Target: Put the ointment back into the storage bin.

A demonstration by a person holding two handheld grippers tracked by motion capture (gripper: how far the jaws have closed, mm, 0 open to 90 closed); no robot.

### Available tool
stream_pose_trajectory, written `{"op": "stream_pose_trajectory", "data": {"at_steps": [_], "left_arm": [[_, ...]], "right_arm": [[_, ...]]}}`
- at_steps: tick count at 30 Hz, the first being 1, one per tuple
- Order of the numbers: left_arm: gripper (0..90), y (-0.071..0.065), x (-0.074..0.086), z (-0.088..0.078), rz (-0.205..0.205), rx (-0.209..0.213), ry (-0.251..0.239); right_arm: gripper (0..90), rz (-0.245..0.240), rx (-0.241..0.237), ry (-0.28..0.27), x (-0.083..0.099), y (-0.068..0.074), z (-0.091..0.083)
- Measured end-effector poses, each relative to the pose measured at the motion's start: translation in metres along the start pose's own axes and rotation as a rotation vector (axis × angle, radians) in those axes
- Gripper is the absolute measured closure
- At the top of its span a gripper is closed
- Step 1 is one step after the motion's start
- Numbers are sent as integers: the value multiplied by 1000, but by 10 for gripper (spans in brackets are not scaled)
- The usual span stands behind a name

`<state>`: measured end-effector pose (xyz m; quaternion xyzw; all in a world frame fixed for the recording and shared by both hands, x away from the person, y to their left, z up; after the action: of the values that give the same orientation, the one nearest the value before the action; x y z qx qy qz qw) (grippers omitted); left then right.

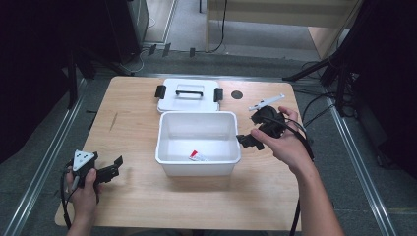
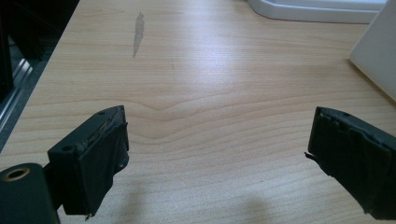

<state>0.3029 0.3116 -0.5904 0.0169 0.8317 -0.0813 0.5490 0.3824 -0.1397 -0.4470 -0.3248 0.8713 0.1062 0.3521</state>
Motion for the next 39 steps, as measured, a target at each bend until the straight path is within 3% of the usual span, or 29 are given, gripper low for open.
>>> {"op": "stream_pose_trajectory", "data": {"at_steps": [6, 22, 27, 36, 39], "left_arm": [[58, 0, 0, 0, 3, -2, -1], [59, -1, 0, 0, 2, 0, -2], [58, -1, 0, 0, 3, -1, 0], [58, -1, 1, -1, 8, -4, 2], [58, -1, 1, 0, 4, -5, 1]], "right_arm": [[0, 40, 51, -98, 24, -16, -7], [0, 155, 145, -197, 95, -43, -5], [0, 189, 170, -211, 115, -50, -6], [0, 260, 228, -183, 176, -66, 1], [0, 270, 236, -187, 184, -69, 0]]}}
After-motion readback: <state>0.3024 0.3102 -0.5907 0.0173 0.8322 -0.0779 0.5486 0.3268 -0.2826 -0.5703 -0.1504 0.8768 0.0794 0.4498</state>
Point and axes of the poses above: each handheld gripper's, and its own axes: z roughly forward along the jaws, x roughly out of its underside, y roughly to its left, the point moved 8 cm from there along z, roughly forward along the jaws, and after that the axes turned 7 degrees about -y, right-handed, at the moved point
